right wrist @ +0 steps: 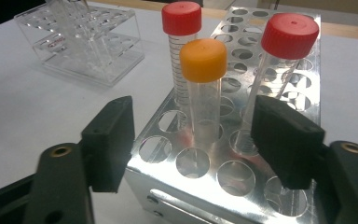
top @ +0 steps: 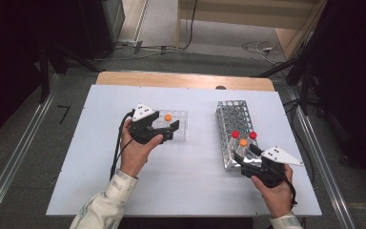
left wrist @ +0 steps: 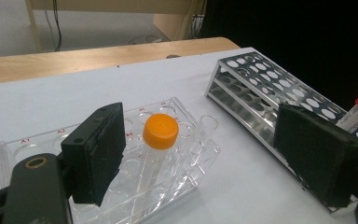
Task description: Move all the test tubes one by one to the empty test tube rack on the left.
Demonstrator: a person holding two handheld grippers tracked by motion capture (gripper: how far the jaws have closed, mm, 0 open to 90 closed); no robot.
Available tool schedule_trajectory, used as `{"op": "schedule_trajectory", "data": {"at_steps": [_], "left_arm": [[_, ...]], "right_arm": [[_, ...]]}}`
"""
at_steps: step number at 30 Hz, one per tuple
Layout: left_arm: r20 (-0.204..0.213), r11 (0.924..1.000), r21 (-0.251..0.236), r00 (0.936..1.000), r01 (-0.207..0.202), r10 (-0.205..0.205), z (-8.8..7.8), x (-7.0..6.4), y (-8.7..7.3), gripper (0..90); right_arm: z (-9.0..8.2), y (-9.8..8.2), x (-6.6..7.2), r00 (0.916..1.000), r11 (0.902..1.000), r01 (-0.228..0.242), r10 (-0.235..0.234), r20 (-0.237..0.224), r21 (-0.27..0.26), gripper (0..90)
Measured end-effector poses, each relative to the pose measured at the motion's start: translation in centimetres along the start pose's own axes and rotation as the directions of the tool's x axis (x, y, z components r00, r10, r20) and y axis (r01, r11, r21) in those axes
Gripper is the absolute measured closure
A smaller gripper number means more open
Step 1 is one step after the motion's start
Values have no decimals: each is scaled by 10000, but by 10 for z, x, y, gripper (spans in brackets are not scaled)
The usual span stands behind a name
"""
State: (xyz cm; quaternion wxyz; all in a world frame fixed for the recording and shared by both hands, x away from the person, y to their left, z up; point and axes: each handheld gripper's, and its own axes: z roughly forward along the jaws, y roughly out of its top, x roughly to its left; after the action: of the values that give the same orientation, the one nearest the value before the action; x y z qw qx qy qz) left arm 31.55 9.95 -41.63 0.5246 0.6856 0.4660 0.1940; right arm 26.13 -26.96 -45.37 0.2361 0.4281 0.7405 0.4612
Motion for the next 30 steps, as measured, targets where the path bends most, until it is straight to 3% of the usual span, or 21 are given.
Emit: {"op": "schedule_trajectory", "data": {"at_steps": [5,12,21,30], "left_arm": [[4,10000,5,10000,9,-9,0,0,0,177],[12,10000,-5,10000,30,-30,0,0,0,181],[34,10000,5,10000,14,-14,0,-1,-1,189],[37,10000,-53,10000,3,-3,-1,-1,0,189]], "right_arm": [[6,1,0,9995,9995,304,-304,121,12,472],[11,2,-2,9987,9991,415,-418,294,113,604],[13,2,-3,9980,9984,529,-535,339,191,707],[7,6,-3,9985,9988,474,-472,271,-77,714]]}}
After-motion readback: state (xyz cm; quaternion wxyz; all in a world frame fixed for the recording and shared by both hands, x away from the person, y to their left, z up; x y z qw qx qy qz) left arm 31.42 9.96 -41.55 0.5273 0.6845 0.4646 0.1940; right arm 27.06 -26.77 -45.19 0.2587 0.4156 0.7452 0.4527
